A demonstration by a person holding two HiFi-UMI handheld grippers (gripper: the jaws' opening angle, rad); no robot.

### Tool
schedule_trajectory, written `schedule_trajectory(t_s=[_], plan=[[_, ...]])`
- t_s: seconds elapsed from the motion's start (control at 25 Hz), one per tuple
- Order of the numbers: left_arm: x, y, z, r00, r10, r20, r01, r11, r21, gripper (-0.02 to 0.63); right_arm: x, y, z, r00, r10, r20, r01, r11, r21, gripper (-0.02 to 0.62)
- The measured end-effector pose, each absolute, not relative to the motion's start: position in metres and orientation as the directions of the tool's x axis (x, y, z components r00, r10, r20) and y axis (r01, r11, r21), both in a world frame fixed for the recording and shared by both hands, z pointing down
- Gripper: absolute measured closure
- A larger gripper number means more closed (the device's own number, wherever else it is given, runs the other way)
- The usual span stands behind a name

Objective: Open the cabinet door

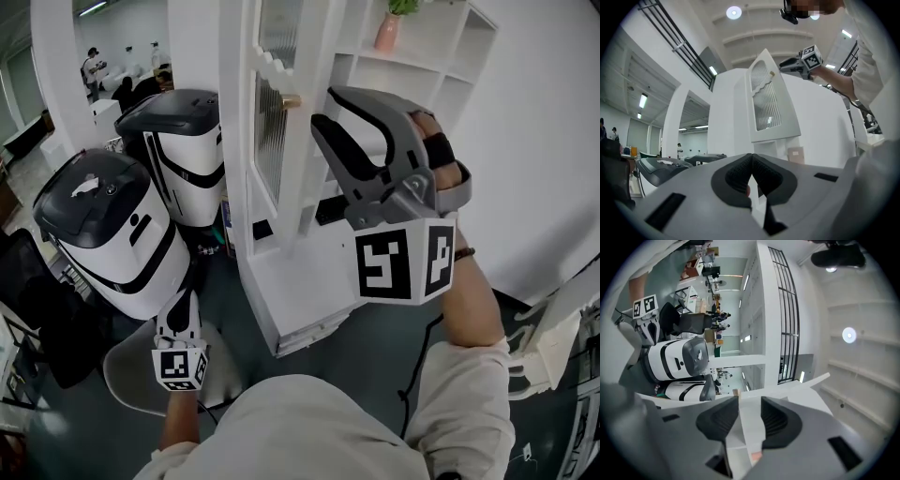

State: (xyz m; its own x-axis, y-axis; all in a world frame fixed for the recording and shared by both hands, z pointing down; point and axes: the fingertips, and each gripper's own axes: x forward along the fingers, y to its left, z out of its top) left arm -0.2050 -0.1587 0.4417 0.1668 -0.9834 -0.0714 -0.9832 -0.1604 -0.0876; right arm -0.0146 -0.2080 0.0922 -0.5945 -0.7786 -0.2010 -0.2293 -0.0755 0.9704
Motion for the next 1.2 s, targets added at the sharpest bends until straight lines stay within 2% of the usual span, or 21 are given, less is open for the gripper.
schedule_trajectory(t_s=[0.04, 0.12, 0.24, 0.6, 1.2], plan=[[-0.203, -0.161, 0.441, 0.171, -0.983, -0.072, -0.982, -0.165, -0.088, 0.607, -0.012, -0.209, 0.092, -0.596, -0.778, -0.199, -0.241, -0.063, 0.968, 0.433], [-0.200, -0.164, 0.441, 0.178, -0.981, -0.071, -0.981, -0.171, -0.089, 0.607, -0.007, -0.212, 0.092, -0.598, -0.779, -0.191, -0.264, -0.034, 0.964, 0.371], [-0.195, -0.167, 0.440, 0.188, -0.980, -0.069, -0.979, -0.182, -0.094, 0.607, 0.001, -0.212, 0.092, -0.602, -0.776, -0.189, -0.285, -0.013, 0.959, 0.344], [-0.180, -0.177, 0.438, 0.220, -0.973, -0.068, -0.972, -0.213, -0.101, 0.607, 0.022, -0.206, 0.087, -0.631, -0.747, -0.209, -0.373, 0.056, 0.926, 0.345], [-0.149, -0.204, 0.441, 0.290, -0.956, -0.052, -0.953, -0.283, -0.110, 0.607, 0.092, -0.229, 0.113, -0.545, -0.805, -0.237, -0.574, 0.152, 0.805, 0.356]])
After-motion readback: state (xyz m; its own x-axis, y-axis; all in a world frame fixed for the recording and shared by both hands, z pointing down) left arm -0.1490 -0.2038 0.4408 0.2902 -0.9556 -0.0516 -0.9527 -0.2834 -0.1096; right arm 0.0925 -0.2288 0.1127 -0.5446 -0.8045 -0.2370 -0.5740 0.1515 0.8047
